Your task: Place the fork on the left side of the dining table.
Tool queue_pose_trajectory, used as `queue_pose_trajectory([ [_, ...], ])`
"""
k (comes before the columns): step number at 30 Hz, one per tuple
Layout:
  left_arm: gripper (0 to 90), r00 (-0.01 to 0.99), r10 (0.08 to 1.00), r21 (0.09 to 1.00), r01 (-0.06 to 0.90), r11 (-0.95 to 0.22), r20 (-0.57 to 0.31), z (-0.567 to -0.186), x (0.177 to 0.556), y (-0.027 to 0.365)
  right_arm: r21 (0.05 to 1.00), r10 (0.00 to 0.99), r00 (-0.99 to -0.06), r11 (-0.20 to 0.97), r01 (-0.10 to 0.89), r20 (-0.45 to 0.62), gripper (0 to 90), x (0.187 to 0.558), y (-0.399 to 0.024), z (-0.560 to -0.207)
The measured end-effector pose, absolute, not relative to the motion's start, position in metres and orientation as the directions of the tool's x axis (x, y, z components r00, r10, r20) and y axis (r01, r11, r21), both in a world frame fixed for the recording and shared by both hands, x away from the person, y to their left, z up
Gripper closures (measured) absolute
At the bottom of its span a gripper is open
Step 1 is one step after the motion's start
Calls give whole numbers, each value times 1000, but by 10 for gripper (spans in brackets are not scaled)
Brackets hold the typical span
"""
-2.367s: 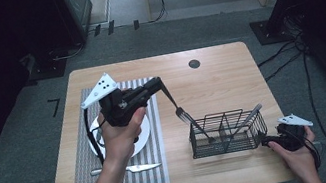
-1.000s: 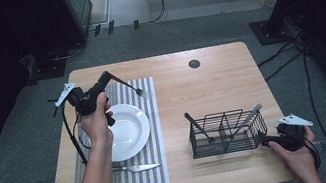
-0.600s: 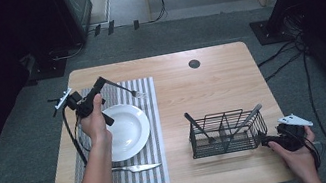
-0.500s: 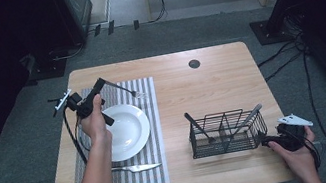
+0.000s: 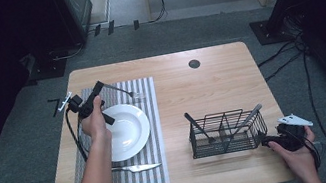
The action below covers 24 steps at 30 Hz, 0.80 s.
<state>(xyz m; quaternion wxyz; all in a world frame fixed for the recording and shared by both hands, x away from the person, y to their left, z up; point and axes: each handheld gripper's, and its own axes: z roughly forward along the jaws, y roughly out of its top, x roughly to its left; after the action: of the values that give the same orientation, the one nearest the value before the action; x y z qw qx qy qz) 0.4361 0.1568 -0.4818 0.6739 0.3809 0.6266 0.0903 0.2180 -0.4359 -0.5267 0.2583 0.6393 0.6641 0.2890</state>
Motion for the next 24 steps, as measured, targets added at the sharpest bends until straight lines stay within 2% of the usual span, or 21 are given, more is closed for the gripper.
queue_pose_trajectory([
  [4,889,188,554,581,371,725,-811,-487,440,158,714,998,-49,15,700,26,26,218,-436,-527],
  [12,888,129,606,603,381,700,-785,-498,441,158,714,998,-49,15,700,26,26,218,-436,-527],
  [21,880,86,601,578,410,706,-795,-500,442,164,714,998,-49,15,700,27,26,218,-436,-527],
  [24,856,25,644,586,442,679,-765,-498,441,166,714,998,-49,15,700,27,26,218,-436,-527],
])
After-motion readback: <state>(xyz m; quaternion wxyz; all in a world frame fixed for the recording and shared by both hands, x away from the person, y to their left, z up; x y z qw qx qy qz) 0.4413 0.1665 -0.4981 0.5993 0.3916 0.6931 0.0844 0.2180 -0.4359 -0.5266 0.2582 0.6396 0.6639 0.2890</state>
